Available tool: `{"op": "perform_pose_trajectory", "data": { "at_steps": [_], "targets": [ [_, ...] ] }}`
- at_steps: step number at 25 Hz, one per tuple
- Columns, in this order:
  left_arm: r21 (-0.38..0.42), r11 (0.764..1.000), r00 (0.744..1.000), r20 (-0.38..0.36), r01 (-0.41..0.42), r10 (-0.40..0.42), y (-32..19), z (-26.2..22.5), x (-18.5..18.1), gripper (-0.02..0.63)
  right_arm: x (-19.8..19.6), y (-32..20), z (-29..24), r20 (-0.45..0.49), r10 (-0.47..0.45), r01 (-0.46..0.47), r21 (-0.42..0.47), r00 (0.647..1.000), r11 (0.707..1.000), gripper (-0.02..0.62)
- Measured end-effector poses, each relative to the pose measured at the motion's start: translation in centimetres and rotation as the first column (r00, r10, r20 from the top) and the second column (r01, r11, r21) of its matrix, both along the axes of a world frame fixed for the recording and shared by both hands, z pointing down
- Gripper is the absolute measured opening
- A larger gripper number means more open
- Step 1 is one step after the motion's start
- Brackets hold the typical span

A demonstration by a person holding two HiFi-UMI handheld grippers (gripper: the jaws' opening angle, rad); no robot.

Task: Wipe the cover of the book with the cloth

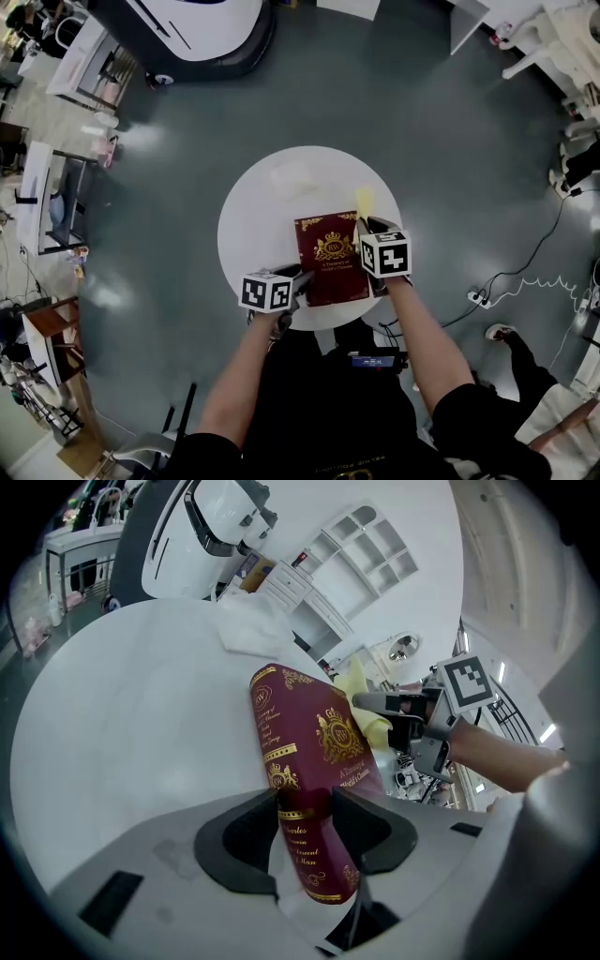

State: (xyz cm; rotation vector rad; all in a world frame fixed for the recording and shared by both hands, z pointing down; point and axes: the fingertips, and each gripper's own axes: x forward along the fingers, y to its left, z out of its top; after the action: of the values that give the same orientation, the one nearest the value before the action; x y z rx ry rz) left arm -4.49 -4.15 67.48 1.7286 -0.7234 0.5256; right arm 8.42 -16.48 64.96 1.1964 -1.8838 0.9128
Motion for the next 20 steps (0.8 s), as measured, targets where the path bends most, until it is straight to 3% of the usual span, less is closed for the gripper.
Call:
{"op": "perform_pose_trajectory", "data": {
  "at_steps": [11,20],
  "targets": [
    [0.0,1.0,1.0,0.005,-0.002,0.002,0.1,0.1,0.0,0.179,-0.8,0.3,-0.9,0.019,0.004,-0.004,0.008,1.0,1.0,0.078],
    [0.001,1.0,1.0,-0.011,-0.01,0.01,0.1,0.0,0.1,0.179,-7.2,1.5,-3.1,0.069,-0.125,0.122,0.046,0.99,0.991,0.078]
  ]
}}
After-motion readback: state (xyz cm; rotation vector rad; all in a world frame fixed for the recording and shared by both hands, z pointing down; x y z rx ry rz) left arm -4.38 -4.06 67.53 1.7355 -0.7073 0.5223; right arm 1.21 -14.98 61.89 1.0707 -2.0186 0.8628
